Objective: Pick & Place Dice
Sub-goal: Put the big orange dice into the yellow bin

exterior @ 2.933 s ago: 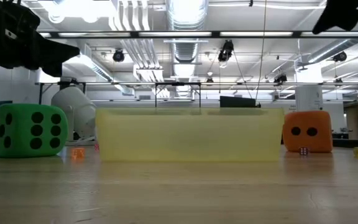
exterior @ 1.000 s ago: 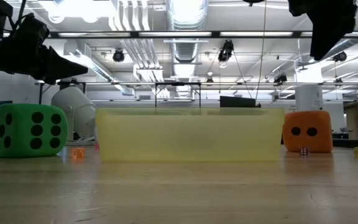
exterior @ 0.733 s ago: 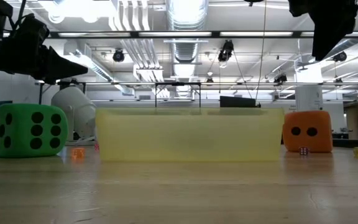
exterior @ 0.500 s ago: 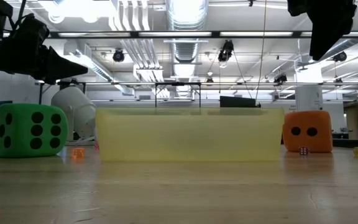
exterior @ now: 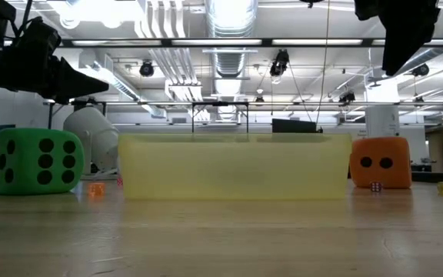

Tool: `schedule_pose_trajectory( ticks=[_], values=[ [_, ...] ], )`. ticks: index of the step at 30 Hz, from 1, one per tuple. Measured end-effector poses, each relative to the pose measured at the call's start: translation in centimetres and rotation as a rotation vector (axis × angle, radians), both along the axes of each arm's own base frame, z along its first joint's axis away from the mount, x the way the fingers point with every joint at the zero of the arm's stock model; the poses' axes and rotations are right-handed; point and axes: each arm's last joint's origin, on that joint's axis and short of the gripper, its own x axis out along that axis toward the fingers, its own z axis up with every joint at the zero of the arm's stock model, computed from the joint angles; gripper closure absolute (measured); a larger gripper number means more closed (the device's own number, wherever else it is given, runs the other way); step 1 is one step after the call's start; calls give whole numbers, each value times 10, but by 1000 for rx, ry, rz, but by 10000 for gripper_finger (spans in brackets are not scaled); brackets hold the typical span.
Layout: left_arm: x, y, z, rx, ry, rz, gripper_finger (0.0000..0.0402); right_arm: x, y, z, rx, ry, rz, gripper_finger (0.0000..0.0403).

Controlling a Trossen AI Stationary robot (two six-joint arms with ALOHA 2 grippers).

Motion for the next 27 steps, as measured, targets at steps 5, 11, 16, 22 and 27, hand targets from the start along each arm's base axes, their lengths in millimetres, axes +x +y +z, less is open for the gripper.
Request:
schedule_pose_trajectory(
  ticks=[5,11,16,22,27],
  values=[
    [0,0,0,0,0,0,394,1,0,-2,-25,2,-5,131],
    [0,0,0,0,0,-1,394,1,0,-6,-27,8,-5,59],
    [0,0,0,0,0,-1,394,1,0,-8,-29,13,0,12],
    [0,0,0,0,0,-1,394,5,-1,-9,-29,-5,36,4],
    [0,0,0,0,0,-2,394,7,-13,-11,43,18,7,3]
  ],
)
